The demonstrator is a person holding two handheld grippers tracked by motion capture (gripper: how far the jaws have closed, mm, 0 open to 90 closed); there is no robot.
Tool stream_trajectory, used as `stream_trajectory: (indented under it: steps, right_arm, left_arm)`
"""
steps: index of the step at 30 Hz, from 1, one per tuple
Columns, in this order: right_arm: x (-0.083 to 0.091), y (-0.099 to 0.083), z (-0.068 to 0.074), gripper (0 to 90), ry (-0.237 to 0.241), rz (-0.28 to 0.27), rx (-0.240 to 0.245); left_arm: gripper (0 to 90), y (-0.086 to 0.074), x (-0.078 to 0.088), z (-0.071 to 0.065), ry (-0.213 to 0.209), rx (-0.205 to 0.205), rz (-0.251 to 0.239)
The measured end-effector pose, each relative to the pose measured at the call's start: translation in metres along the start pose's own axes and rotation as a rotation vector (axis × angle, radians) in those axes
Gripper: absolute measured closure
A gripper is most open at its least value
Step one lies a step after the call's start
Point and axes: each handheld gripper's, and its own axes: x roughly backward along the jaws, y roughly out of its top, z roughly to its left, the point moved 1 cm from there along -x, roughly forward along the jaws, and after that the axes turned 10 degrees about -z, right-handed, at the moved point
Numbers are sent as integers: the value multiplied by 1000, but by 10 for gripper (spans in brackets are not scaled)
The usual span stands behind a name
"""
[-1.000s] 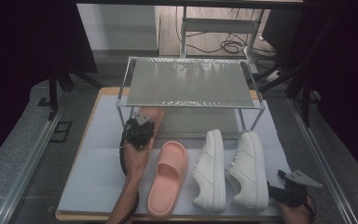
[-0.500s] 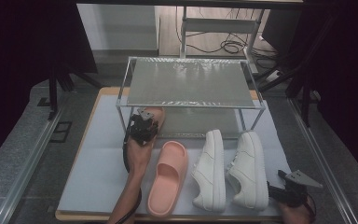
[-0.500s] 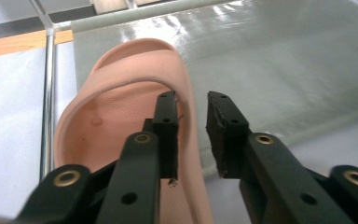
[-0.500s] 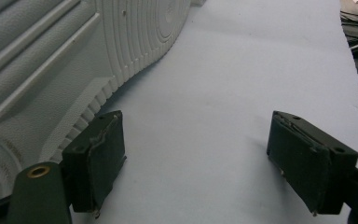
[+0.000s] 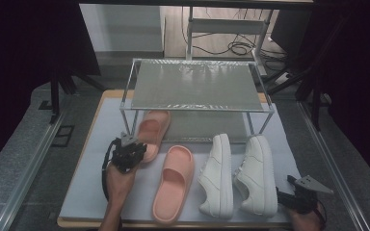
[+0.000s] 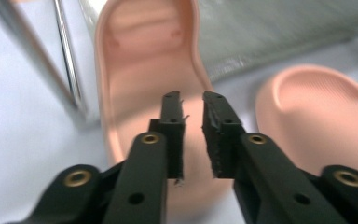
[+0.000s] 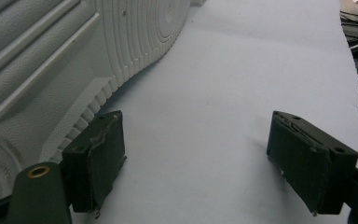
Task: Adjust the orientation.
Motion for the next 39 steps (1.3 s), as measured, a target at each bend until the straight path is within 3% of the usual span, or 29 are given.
stream_trajectory:
  steps: [4,10,18,39]
  right_arm:
    - [0,0,0,192,0,0,0]
    - [0,0,0,192,-1,0,0]
    - [0,0,0,192,-1,0,0]
    - [0,0,0,192,0,0,0]
  left_arm:
    - [894,-17,16,1,-30,12,10]
    - [897,-34,25,-2,-46,13,31]
    - [897,-37,5,0,-31,6,37]
    - [896,-15,-41,0,-8,-14,27]
